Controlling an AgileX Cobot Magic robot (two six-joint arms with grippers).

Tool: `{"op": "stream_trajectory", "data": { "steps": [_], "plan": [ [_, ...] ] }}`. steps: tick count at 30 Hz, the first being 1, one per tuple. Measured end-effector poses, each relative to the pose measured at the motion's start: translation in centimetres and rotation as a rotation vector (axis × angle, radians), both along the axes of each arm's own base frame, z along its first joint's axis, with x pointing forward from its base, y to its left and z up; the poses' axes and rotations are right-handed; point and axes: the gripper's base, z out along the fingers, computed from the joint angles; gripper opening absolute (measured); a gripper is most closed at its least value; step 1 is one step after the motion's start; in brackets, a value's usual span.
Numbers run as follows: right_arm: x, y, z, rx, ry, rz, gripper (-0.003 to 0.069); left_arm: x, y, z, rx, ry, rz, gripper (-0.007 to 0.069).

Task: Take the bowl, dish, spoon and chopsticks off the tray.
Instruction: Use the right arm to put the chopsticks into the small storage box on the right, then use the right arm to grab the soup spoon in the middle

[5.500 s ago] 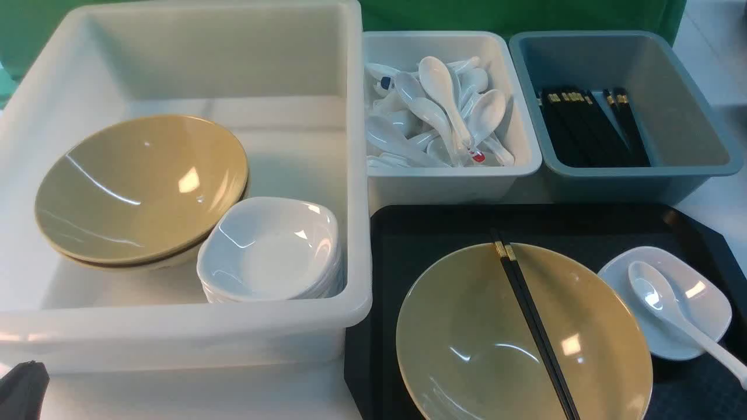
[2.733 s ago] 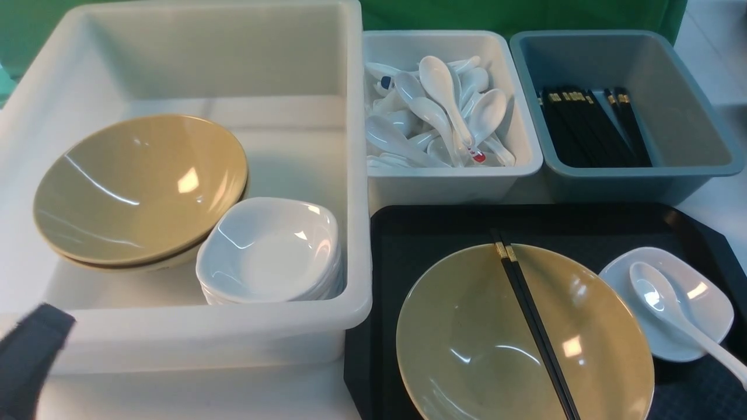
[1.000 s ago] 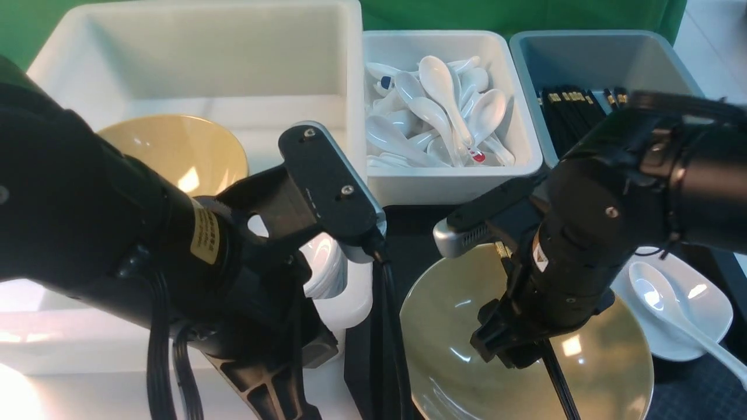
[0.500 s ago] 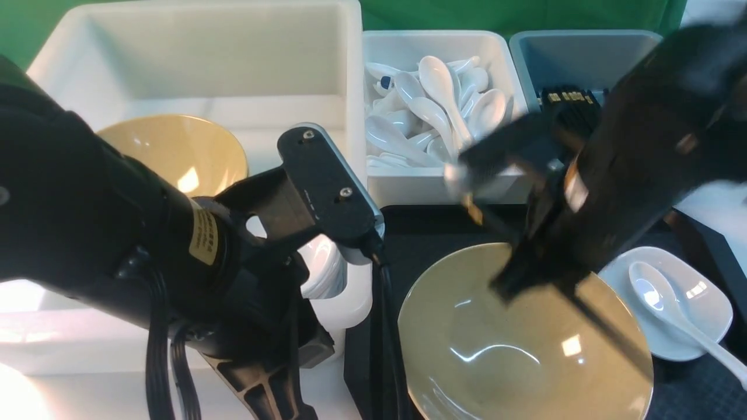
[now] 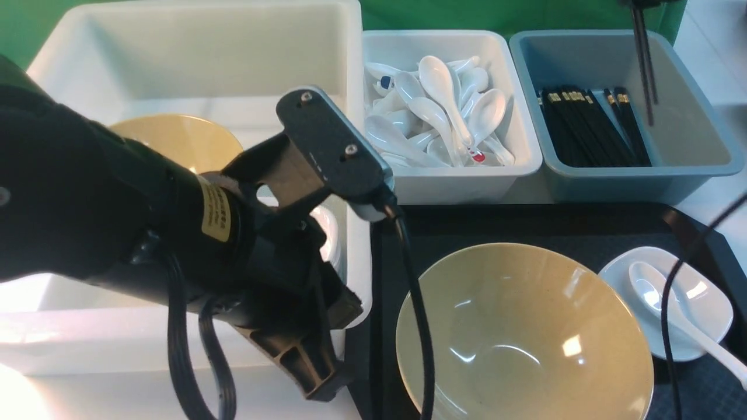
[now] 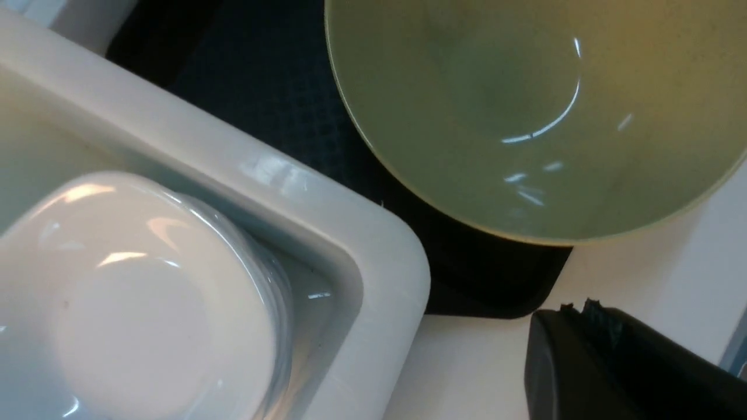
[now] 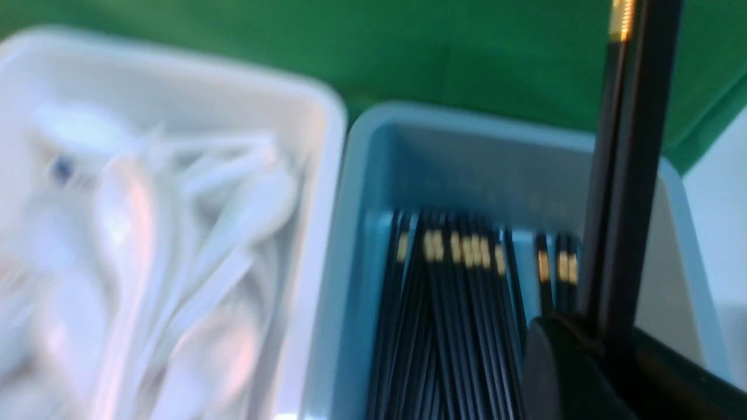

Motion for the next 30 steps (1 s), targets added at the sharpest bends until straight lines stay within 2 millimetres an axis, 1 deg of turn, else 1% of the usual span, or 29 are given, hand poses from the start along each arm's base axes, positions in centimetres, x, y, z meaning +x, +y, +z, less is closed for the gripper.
{"op": "stream_trajectory", "data": {
  "steps": [1, 2, 3, 4, 6, 7, 8, 9, 10, 11, 12, 13, 14, 15, 17, 18, 19, 20, 21, 23, 24, 25, 26, 27, 28, 30],
  "plan": [
    [1.7, -0.6, -1.6, 0.020, -0.009, -0.019, 0.0079, 0.0, 0.0, 0.0, -0.007, 0.006, 0.014, -0.0015],
    [2.5, -0.9, -2.4, 0.031, -0.015, -0.029, 0.0079, 0.0, 0.0, 0.0, -0.009, 0.010, 0.020, -0.0015],
    [3.9, -1.4, -4.1, 0.050, -0.014, -0.047, 0.0079, 0.0, 0.0, 0.0, -0.015, 0.017, 0.033, -0.0015],
    [5.1, -2.0, -5.3, 0.068, -0.021, -0.066, 0.0079, 0.0, 0.0, 0.0, -0.019, 0.024, 0.046, -0.0015],
    [7.1, -3.0, -8.4, 0.080, 0.016, -0.102, 0.0081, 0.0, 0.0, 0.0, -0.025, 0.034, 0.062, -0.0015],
    [7.3, -3.1, -8.6, 0.080, 0.019, -0.105, 0.0083, 0.0, 0.0, 0.0, -0.026, 0.034, 0.064, -0.0015],
    [7.7, -3.2, -9.3, 0.077, 0.032, -0.110, 0.0087, 0.0, 0.0, 0.0, -0.028, 0.038, 0.069, -0.0015],
    [8.2, -3.8, -10.8, 0.064, 0.084, -0.133, 0.0110, 0.0, 0.0, 0.0, -0.034, 0.040, 0.079, -0.0015],
    [8.5, -4.1, -11.6, 0.052, 0.131, -0.152, 0.0141, 0.1, 0.0, 0.1, -0.038, 0.034, 0.084, -0.0015],
    [8.5, -4.2, -11.9, 0.048, 0.143, -0.155, 0.0155, 0.1, 0.0, 0.1, -0.038, 0.033, 0.086, -0.0015],
    [8.4, -4.4, -12.3, 0.035, 0.206, -0.175, 0.0208, 0.2, -0.1, 0.1, -0.049, 0.025, 0.099, -0.0015],
    [8.2, -4.4, -12.2, 0.030, 0.246, -0.183, 0.0258, 0.4, -0.1, 0.2, -0.057, 0.016, 0.110, -0.0015],
    [7.9, -4.4, -12.0, 0.025, 0.286, -0.183, 0.0311, 0.5, -0.1, 0.3, -0.065, 0.007, 0.124, -0.0015],
    [7.5, -4.4, -11.3, 0.014, 0.327, -0.166, 0.0372, 0.6, -0.1, 0.4, -0.076, -0.002, 0.137, -0.0015],
    [6.9, -4.2, -10.1, 0.008, 0.370, -0.128, 0.0434, 0.6, 0.1, 0.6, -0.082, -0.018, 0.149, -0.0015],
    [6.3, -3.9, -8.9, 0.010, 0.397, -0.083, 0.0471, 0.5, 0.2, 0.6, -0.090, -0.026, 0.160, -0.0015],
    [5.2, -3.6, -7.4, 0.014, 0.443, -0.027, 0.0516, 0.2, 0.7, 0.5, -0.102, -0.042, 0.170, -0.0015],
    [5.1, -3.5, -7.2, 0.022, 0.447, -0.018, 0.0520, 0.1, 0.8, 0.4, -0.103, -0.041, 0.174, -0.0015],
    [3.7, -3.1, -5.2, 0.010, 0.477, 0.047, 0.0543, -0.5, 1.5, 0.0, -0.113, -0.042, 0.187, -0.0015],
    [2.0, -2.5, -3.0, -0.009, 0.478, 0.114, 0.0553, -1.7, 2.8, -0.6, -0.127, -0.043, 0.202, -0.0015],
    [1.2, -2.3, -1.8, -0.016, 0.464, 0.131, 0.0554, -2.2, 3.3, -1.3, -0.127, -0.038, 0.208, -0.0015],
    [0.3, -2.0, -1.1, -0.027, 0.461, 0.152, 0.0556, -2.8, 3.9, -1.7, -0.132, -0.037, 0.212, -0.0015],
    [-0.2, -1.9, -0.6, -0.030, 0.455, 0.159, 0.0556, -3.0, 4.1, -1.9, -0.135, -0.035, 0.214, -0.0015],
    [-2.4, -1.5, 0.9, -0.033, 0.451, 0.181, 0.0556, -4.0, 5.0, -2.5, -0.159, -0.034, 0.223, -0.0015],
    [-3.9, -1.4, 1.6, -0.038, 0.451, 0.192, 0.0557, -4.5, 5.5, -3.1, -0.171, -0.032, 0.226, -0.0015],
    [-7.1, -1.5, 2.4, -0.039, 0.465, 0.210, 0.0557, -5.4, 6.3, -3.3, -0.216, -0.042, 0.229, -0.0015]
  ]
}}
